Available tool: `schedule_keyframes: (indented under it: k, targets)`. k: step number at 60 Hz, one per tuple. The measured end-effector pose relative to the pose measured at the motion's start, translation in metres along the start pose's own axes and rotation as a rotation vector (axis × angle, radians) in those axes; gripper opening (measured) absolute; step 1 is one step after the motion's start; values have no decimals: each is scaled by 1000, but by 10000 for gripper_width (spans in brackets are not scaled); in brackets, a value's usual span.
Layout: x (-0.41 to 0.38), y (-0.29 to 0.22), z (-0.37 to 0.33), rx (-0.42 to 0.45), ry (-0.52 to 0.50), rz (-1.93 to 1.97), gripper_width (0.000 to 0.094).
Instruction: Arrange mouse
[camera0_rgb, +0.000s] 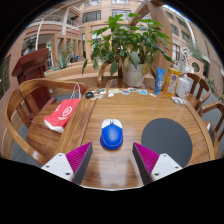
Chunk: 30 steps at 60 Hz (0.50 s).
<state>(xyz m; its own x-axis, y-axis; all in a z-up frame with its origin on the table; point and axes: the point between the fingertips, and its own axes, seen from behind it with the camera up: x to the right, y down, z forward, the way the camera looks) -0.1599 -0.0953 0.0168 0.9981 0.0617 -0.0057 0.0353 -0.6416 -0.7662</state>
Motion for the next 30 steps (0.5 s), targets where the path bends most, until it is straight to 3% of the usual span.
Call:
schedule_keyframes:
  k: [8,16,21,30]
  targets:
    - [-5,-17,49,-18,8,-14,755]
    - [0,-21,73,-31,30,-1,540]
    - [-1,-25,79,-15,33,-30,519]
    - [-2,-30,81,-18,38,-31,401]
